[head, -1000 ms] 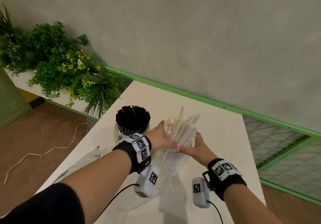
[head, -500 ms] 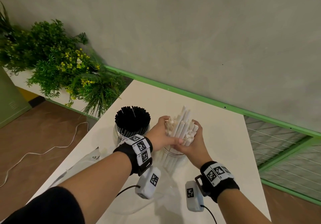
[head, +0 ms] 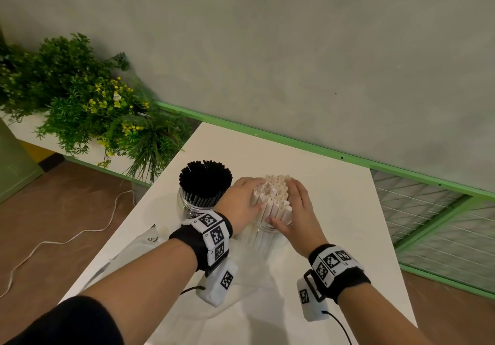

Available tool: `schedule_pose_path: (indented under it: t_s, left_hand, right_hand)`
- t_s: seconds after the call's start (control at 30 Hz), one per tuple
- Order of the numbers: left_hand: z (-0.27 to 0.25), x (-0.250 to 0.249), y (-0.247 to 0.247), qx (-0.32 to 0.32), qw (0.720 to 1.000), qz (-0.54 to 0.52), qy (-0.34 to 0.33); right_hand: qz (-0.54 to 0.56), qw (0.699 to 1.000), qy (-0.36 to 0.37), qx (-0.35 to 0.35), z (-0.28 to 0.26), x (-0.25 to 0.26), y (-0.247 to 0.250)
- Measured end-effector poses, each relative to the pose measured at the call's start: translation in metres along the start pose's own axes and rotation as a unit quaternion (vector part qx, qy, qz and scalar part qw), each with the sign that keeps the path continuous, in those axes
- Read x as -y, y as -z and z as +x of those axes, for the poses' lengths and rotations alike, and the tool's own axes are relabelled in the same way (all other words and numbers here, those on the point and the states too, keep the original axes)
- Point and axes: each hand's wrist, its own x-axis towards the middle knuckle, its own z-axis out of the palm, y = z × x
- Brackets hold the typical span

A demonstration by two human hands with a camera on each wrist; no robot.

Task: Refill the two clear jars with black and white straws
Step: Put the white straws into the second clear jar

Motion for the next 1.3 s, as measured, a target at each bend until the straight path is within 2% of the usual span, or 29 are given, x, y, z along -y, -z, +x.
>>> schedule_pose_path:
  t_s: [0.17,0.3,0.37,0.43,0.5,0.57,0.63,0.7,0.8,0.83,0.97,1.03,1.13,1.2,1.3]
  left_hand:
    - [-0.005,0.002,0.001,0.033,0.999,-0.010,0.026]
    - [-0.014,0.003,0.005,0.066,0.996,-0.024,0.054]
    - [-0.022,0.004,0.010,0.074,0.995,-0.034,0.065]
    - [-0.030,0.008,0.015,0.072,0.994,-0.050,0.072]
    - [-0.040,0.013,0.021,0.073,0.993,-0.052,0.077]
    - [-0.049,0.019,0.026,0.084,0.991,-0.053,0.085]
    - [-0.058,0.025,0.032,0.089,0.989,-0.062,0.096]
    - [-0.067,0.031,0.038,0.086,0.989,-0.066,0.100]
    - [-0.080,0.038,0.048,0.066,0.990,-0.078,0.099]
    - [-0.083,0.040,0.052,0.057,0.990,-0.080,0.099]
    - [-0.095,0.045,0.063,0.034,0.994,-0.049,0.092]
    - [-0.103,0.046,0.068,0.026,0.996,-0.021,0.083]
    - [-0.120,0.050,0.078,0.013,0.997,0.040,0.062]
    - [-0.136,0.057,0.086,0.001,0.995,0.078,0.066]
    - [-0.160,0.076,0.097,-0.009,0.982,0.148,0.113]
  right_hand:
    - [-0.058,0.998,0.021,-0.017,-0.001,0.007,0.003]
    - [-0.139,0.988,0.009,0.061,0.009,0.014,0.004]
    - [-0.158,0.986,0.012,0.042,0.017,0.021,0.008]
    - [-0.180,0.982,0.050,0.021,0.026,0.031,0.011]
    - [-0.206,0.975,0.068,0.055,0.038,0.041,0.011]
    - [-0.242,0.962,0.065,0.111,0.049,0.046,0.007]
    - [-0.275,0.950,0.059,0.138,0.057,0.048,0.003]
    - [-0.253,0.959,0.074,0.106,0.062,0.049,0.003]
    - [-0.187,0.976,0.107,0.000,0.065,0.047,0.002]
    - [-0.193,0.976,0.104,-0.002,0.066,0.048,0.002]
    - [-0.303,0.942,0.063,0.132,0.068,0.049,0.003]
    - [-0.284,0.949,0.063,0.119,0.065,0.057,0.010]
    - [-0.162,0.982,0.091,0.042,0.043,0.079,0.026]
    - [-0.059,0.989,0.110,0.080,0.015,0.093,0.035]
    - [-0.057,0.974,0.103,0.196,-0.036,0.098,0.034]
